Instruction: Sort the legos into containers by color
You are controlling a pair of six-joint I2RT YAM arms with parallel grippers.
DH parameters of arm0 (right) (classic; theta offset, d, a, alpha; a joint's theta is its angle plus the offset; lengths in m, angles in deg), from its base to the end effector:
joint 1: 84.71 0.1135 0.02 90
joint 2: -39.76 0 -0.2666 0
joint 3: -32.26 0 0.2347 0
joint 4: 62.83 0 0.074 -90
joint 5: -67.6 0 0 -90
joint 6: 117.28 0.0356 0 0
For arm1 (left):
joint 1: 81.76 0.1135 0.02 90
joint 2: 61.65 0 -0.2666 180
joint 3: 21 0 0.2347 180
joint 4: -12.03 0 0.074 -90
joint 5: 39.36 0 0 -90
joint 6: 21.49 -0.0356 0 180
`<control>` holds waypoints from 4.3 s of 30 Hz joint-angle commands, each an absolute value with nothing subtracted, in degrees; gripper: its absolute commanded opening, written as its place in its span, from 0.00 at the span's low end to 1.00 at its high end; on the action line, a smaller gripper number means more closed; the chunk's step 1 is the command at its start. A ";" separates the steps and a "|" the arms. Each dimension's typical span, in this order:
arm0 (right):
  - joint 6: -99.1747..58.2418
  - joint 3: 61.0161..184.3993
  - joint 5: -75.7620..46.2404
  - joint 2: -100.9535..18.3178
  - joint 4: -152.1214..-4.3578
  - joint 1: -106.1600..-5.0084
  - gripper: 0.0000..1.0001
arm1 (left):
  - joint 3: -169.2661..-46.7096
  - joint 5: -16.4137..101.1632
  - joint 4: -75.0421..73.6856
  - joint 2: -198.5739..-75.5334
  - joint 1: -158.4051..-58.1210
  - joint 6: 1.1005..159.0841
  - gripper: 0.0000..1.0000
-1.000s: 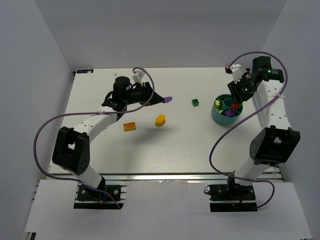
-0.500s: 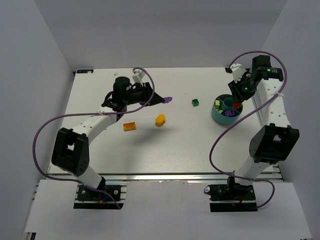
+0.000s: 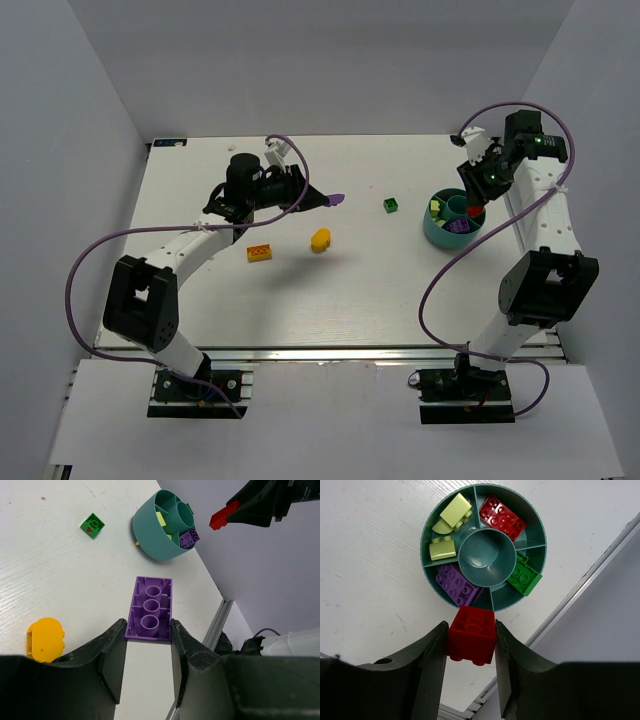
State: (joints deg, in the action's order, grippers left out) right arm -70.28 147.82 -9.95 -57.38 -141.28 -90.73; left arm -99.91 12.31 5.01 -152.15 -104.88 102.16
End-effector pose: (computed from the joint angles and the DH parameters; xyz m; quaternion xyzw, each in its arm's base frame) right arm 0.3291 -0.0270 0.3580 -0.3311 0.9018 -0.0113 0.2773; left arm 0.3122 -0.1573 0.3004 0.1203 0.7815 -0.4966 0.3581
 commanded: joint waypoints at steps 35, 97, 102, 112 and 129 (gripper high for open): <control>-37.57 159.14 8.18 -75.90 -122.56 -99.31 0.00 | -98.04 12.58 5.83 -148.83 -105.93 102.09 0.00; -69.02 142.26 52.83 -56.04 -137.85 -91.48 0.79 | -107.54 3.35 31.20 -163.07 -117.01 111.22 0.00; -72.89 141.29 51.95 -54.90 -136.97 -90.60 0.82 | -106.05 1.68 36.85 -162.81 -118.15 109.65 0.00; -75.79 137.52 57.31 -54.02 -138.64 -87.71 0.85 | -104.11 2.03 46.52 -163.86 -118.59 115.00 0.00; -69.21 135.67 58.02 -52.44 -132.76 -82.78 0.89 | -103.67 3.09 46.00 -164.39 -118.68 114.66 0.00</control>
State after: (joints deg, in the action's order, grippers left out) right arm -71.49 136.09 55.79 -55.41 -135.51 -84.28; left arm -104.53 3.11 45.64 -164.54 -118.32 115.52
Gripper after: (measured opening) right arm 0.893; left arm 0.461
